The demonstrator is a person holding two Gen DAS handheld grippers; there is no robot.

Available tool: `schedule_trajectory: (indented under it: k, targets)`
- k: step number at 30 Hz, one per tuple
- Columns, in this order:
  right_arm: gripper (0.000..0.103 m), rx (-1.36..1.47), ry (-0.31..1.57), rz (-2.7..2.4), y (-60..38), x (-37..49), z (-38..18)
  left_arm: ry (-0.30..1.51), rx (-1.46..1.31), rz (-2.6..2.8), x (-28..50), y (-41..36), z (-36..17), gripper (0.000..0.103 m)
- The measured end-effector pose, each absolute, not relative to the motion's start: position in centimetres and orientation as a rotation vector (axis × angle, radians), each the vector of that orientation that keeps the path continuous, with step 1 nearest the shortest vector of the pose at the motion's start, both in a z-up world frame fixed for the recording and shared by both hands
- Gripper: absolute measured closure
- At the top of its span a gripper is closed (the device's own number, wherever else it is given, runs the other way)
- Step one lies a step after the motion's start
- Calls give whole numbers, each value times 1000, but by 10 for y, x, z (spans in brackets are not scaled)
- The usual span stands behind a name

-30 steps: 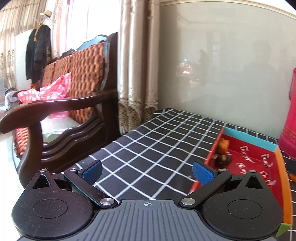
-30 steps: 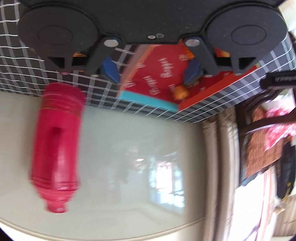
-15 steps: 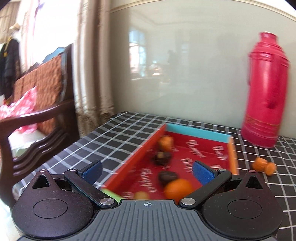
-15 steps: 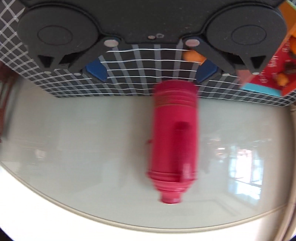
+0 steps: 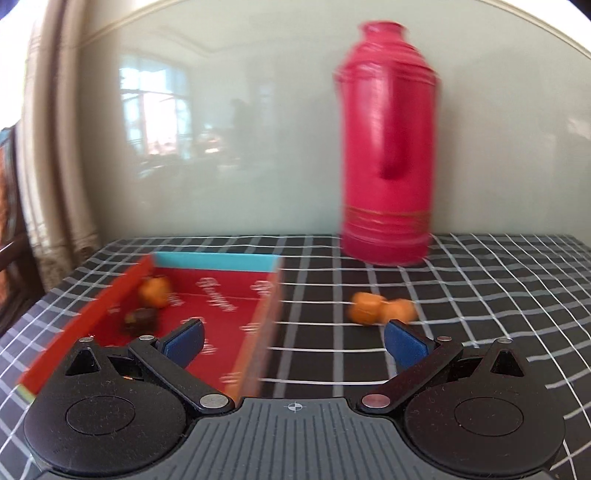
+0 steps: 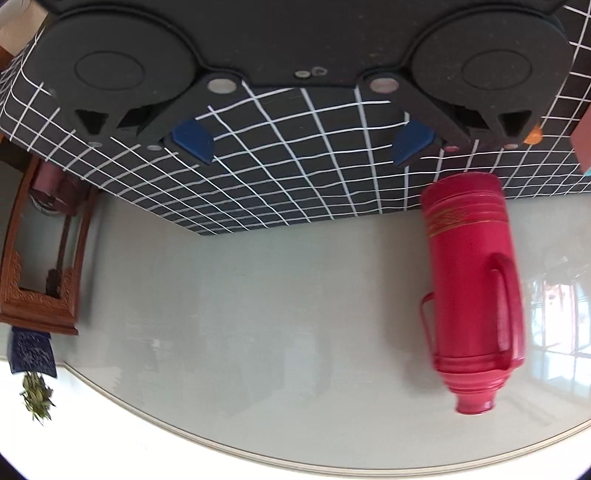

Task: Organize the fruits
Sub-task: 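Move the left tool to an orange carrot piece and grasp it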

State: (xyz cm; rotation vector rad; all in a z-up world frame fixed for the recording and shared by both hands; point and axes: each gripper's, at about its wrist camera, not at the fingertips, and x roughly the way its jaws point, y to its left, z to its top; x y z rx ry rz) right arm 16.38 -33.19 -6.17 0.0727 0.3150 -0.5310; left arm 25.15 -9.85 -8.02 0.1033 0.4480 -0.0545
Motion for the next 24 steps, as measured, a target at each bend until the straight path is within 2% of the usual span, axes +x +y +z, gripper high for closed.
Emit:
schedule_trajectory:
  k: [7,8,11,16,19,24]
  targets:
    - [6,109,330,-511,-342,169,-65,438,180,-135,262,-143,-87,3]
    - [6,112,331,-506,-341,170,-65,443,187,-150,265,-148,-89,10]
    - [6,116,325,-489,-338,172,-64,484,197,-198,277,-165,-95,22]
    - [6,128,332,-460,-337,177,-64,502,201,-200,297,-175,-101,23]
    - [6,134,340,-451,-337,180,-64,516,197,-234,303,-179,-104,32]
    - [6,139,343,-437,-337,179,-64,542,207,-265,314,-197,-113,32]
